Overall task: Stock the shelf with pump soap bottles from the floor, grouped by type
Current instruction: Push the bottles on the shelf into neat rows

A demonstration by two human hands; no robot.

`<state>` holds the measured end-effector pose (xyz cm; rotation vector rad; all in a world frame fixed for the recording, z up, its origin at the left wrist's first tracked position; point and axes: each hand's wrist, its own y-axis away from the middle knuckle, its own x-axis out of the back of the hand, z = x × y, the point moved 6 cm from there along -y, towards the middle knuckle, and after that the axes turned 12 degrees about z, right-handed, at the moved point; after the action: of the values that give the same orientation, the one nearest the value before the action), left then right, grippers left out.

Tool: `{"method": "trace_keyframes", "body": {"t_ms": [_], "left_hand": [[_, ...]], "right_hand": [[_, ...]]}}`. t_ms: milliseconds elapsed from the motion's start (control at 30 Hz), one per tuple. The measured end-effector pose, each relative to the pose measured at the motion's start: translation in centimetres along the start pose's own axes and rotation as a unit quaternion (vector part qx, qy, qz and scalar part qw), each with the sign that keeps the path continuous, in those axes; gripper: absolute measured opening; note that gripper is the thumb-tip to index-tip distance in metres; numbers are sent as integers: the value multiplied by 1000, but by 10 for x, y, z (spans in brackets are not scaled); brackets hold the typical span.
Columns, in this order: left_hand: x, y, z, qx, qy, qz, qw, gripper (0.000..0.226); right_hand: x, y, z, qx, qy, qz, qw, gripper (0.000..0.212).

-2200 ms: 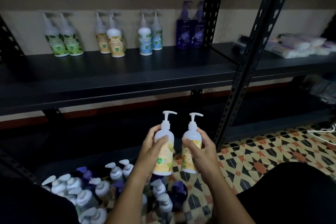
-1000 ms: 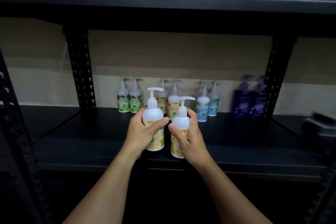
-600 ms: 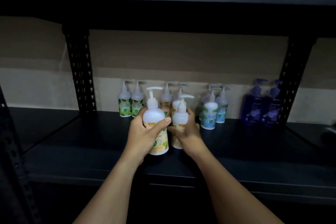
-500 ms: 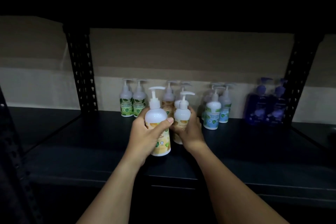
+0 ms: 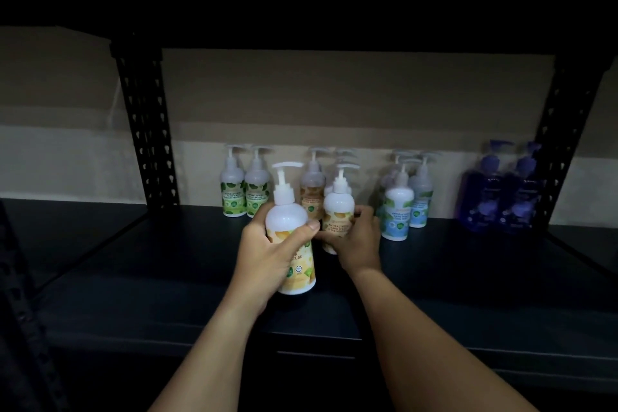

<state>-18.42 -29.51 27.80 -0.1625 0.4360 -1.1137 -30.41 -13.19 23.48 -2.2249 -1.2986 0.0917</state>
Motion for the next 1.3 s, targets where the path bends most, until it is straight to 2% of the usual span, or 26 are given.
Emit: {"method": "trace_keyframes", "body": {"t_ms": [433, 667, 733, 833, 900, 1067, 1233, 1300], "left_hand": [[4, -1, 0, -13, -8, 4, 1000, 26], [3, -4, -5, -33, -45, -3, 998, 30], [0, -5, -8, -35, -50, -15, 998, 33], [-6, -3, -16, -31, -57, -47, 997, 36], [-7, -1, -21, -37, -73, -75, 994, 38], [-5, -6, -40, -51, -124, -116, 984, 52], [-6, -35, -68, -57, -169, -92, 980, 72], [-8, -50, -79, -65, -184, -92, 976, 72]], "right_hand": [[2, 4, -3, -33, 48, -19, 998, 86], [17, 22, -2, -82, 110, -79, 987, 116], [24, 33, -2, -56, 177, -111, 976, 108], [31, 55, -6, 44, 301, -153, 940, 79], [31, 63, -8, 83, 343, -163, 921, 70], [27, 67, -9, 113, 377, -166, 904, 65], [29, 67, -9, 126, 395, -168, 894, 66], [28, 65, -9, 123, 396, -173, 893, 67]]}}
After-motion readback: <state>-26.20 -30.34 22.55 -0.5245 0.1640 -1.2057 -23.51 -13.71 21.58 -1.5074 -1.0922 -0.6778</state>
